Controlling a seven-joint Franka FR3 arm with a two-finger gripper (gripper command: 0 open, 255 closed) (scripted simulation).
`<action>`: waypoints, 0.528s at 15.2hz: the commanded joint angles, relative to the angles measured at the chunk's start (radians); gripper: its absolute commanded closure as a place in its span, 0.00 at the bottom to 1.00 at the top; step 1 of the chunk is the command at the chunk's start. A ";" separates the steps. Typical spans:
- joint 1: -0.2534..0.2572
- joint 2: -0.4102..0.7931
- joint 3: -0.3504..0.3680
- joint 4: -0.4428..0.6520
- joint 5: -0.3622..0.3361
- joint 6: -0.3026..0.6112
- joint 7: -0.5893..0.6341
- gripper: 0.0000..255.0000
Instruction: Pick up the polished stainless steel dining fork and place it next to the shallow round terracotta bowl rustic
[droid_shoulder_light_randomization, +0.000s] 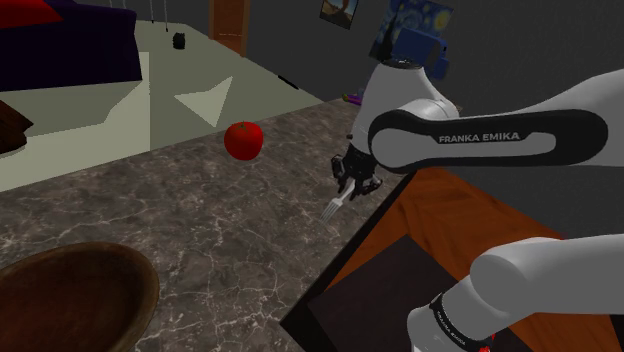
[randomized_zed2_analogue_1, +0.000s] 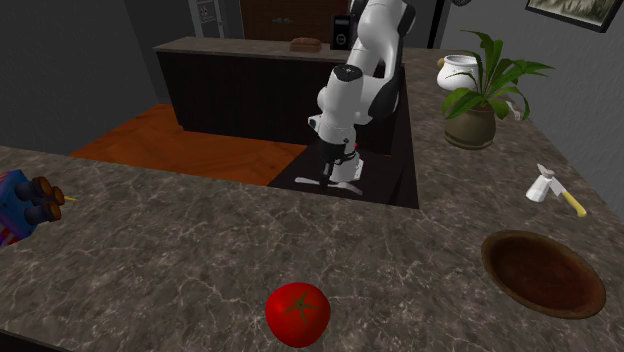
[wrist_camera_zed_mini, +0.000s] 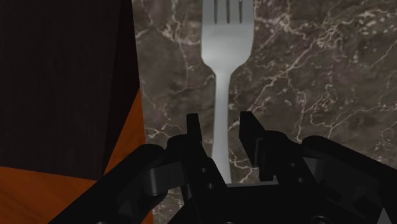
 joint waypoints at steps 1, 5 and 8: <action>0.004 -0.019 -0.013 0.016 0.001 -0.035 -0.008 1.00; 0.007 -0.045 -0.032 0.053 -0.002 -0.097 -0.017 1.00; 0.008 -0.061 -0.045 0.082 -0.005 -0.141 -0.024 1.00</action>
